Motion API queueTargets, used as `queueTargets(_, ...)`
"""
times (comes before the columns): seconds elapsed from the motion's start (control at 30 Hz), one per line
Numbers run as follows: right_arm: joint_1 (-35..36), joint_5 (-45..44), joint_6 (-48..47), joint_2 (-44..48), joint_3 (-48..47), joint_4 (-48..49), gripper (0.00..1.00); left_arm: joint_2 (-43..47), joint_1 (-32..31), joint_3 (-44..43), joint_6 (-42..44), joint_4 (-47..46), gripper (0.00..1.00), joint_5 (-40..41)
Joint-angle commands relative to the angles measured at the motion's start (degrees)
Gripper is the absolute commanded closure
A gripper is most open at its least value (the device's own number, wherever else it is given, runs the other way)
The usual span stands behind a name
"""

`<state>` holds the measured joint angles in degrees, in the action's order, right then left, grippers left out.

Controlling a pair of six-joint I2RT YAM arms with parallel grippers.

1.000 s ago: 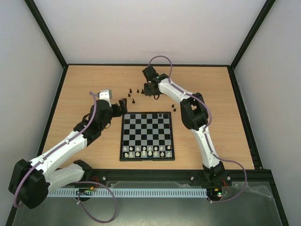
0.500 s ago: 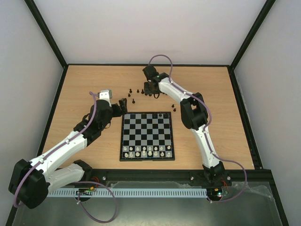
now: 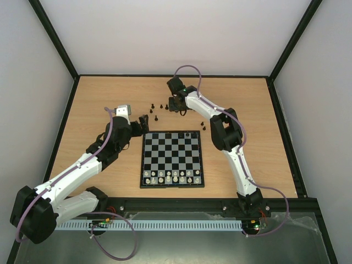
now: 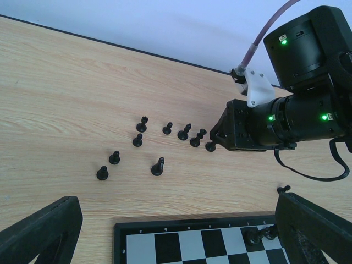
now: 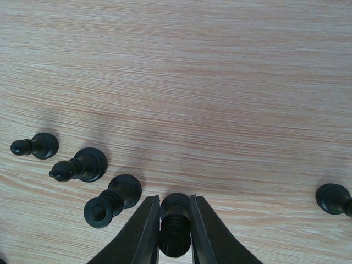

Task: Set up the chess pieces on the board
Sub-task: Pick up the chess piece at the center of the board.

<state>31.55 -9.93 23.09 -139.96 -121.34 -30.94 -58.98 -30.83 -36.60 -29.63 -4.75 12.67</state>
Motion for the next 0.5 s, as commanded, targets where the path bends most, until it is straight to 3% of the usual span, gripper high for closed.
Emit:
queueTargets(0.0,-0.3,-0.5,-0.7,-1.2,-2.0,-3.2,0.84,0.0,0.0,-0.6,-0.2,0.4,0.01,0.3)
queueTargets(0.2,-0.2,-0.8,-0.8,0.7,-0.6,-3.5,0.89,-0.1,0.0,-0.6,-0.3,0.4,0.01,0.3)
queueTargets(0.47,0.3,-2.8,-1.8,11.1,10.6,0.1,0.9,-0.4,0.0,-0.6,-0.2,0.4,0.01,0.1)
